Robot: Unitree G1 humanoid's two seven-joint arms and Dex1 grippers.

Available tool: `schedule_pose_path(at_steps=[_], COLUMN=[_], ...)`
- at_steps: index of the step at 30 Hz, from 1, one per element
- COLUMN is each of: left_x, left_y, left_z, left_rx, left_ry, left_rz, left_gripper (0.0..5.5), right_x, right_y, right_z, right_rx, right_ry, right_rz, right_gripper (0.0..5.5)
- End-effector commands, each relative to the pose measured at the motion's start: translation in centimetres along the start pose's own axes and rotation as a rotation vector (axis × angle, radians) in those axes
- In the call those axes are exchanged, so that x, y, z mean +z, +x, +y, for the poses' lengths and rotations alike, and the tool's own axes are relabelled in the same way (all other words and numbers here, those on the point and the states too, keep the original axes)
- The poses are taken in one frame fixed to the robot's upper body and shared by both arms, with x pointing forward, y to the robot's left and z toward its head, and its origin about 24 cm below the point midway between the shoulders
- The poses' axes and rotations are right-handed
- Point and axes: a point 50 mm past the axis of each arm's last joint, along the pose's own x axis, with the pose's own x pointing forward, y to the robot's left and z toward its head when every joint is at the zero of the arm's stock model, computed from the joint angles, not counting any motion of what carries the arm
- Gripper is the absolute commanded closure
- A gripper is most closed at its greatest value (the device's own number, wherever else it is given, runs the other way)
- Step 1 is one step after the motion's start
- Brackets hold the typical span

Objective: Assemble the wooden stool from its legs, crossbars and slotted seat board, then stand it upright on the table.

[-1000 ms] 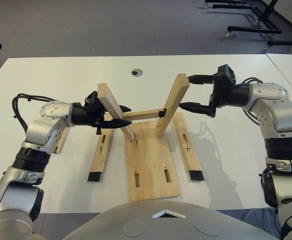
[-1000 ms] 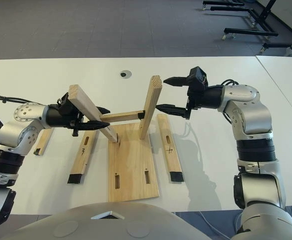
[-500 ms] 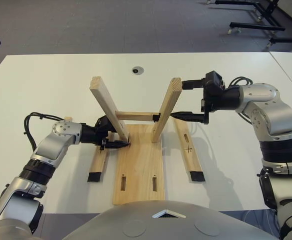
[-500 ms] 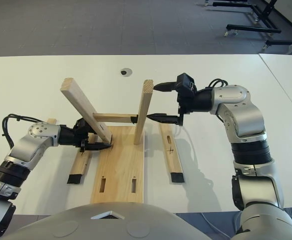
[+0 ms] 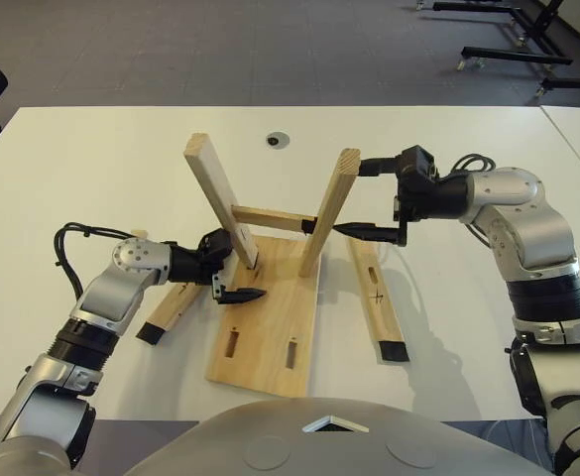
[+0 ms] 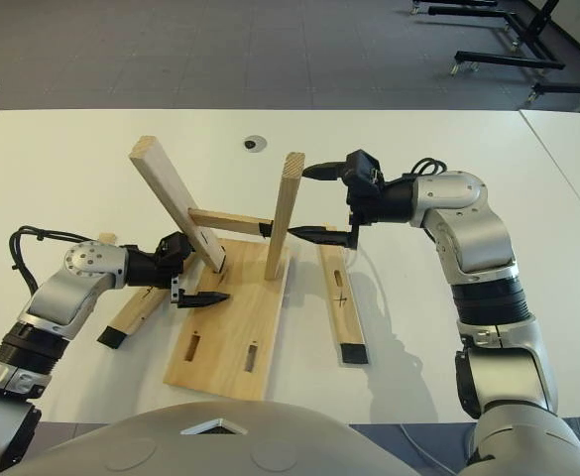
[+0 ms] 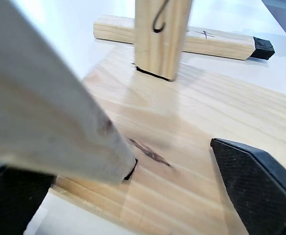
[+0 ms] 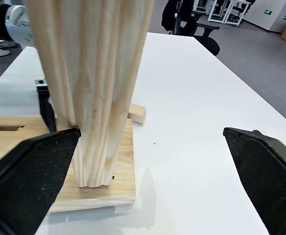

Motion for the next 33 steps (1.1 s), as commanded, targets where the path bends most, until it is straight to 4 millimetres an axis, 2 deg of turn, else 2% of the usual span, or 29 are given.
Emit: schedule_pose_path(at_steps=[1,8,13,16,19,21,23,25,28,31,33], left_x=[0.4,1.1,2.0,3.6,4.6,5.8,8.5,11.9,15.5,18.2,19.4], left_y=[0.0,-1.2,-3.5,-6.0,-10.2,-12.8,-14.7,-14.8,-13.4,-10.1,-9.1], left_z=[-0.4,-0.1,-0.5,-1.1,-1.4,-0.8,0.4,1.6,2.3,2.4,2.6], left_rx=[-0.009,0.070,0.169,0.248,0.362,0.474,0.611,0.682,0.781,0.680,0.643], left_ry=[0.007,0.042,0.054,0.019,-0.009,0.017,0.050,0.065,0.074,0.057,0.029], left_rz=[-0.012,-0.068,-0.200,-0.408,-0.626,-0.750,-0.916,-1.021,-1.059,-1.043,-1.069], left_gripper=[0.13,0.13,0.13,0.13,0.13,0.13,0.13,0.13,0.13,0.13,0.13], right_x=[0.0,-0.7,0.2,2.7,6.0,8.0,9.8,10.6,9.8,9.4,10.1], right_y=[-0.7,-3.3,-5.1,-5.8,-5.2,-4.9,-3.9,-1.9,0.4,1.1,0.9], right_z=[0.0,-0.6,-1.1,-1.5,-1.0,-0.7,-0.6,-0.2,0.1,0.9,0.9], right_rx=[-0.027,-0.090,-0.140,-0.185,-0.162,-0.156,-0.160,-0.155,-0.195,-0.166,-0.147], right_ry=[-0.013,-0.016,-0.002,0.021,0.027,0.028,0.026,0.033,0.021,0.034,0.019], right_rz=[0.010,0.091,0.036,-0.160,-0.376,-0.509,-0.600,-0.630,-0.552,-0.542,-0.575], right_gripper=[0.10,0.10,0.10,0.10,0.10,0.10,0.10,0.10,0.10,0.10,0.10])
